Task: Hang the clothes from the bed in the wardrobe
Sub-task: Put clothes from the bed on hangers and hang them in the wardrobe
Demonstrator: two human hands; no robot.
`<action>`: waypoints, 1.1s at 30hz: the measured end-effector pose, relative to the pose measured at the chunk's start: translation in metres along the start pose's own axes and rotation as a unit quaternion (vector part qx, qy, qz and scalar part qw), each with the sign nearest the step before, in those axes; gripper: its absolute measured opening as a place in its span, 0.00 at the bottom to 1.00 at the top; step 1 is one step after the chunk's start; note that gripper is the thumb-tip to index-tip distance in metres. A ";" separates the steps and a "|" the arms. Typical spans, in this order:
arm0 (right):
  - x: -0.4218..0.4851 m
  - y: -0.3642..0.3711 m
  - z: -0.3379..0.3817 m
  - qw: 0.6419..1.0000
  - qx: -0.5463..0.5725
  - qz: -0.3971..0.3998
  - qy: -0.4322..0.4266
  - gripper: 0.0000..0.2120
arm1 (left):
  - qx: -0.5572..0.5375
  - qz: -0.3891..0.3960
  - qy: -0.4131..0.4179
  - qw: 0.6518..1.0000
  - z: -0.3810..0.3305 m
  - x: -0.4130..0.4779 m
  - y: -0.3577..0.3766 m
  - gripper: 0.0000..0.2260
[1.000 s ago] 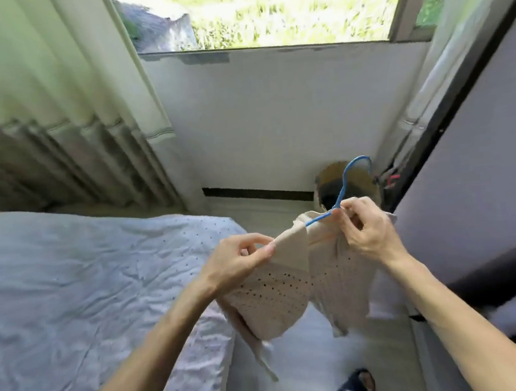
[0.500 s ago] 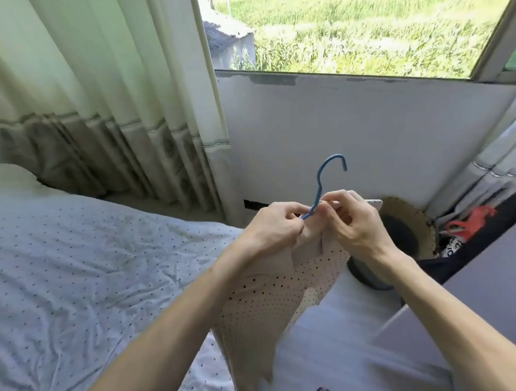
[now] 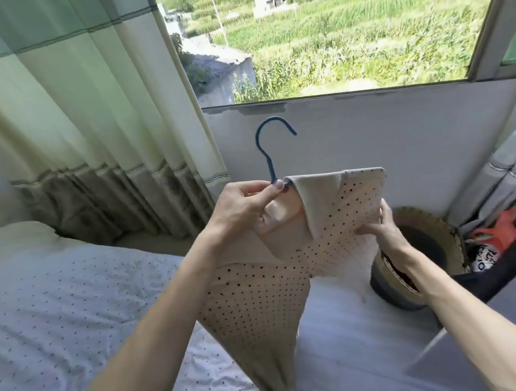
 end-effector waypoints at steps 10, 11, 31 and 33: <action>-0.001 0.061 -0.020 0.983 -0.063 0.165 0.038 0.29 | -0.153 -0.099 -0.032 0.983 -0.001 0.059 -0.020 0.14; 0.000 0.066 -0.021 0.985 -0.058 0.158 0.043 0.28 | -0.161 -0.106 -0.035 0.981 0.001 0.065 -0.021 0.14; 0.092 0.318 -0.084 0.915 -0.291 0.245 0.136 0.12 | -0.130 -0.341 -0.256 0.895 0.356 0.167 -0.302 0.10; 0.113 0.350 -0.087 0.892 -0.345 0.263 0.125 0.06 | -0.128 -0.349 -0.288 0.882 0.407 0.180 -0.330 0.11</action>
Point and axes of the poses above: each hand's wrist, its own x-axis towards the middle knuckle, its own y-axis out of the palm, z = x × y, the point moved 6 cm from there along x, towards the middle knuckle, and after that the axes turned 10 degrees about -y, right-handed, at the moved point
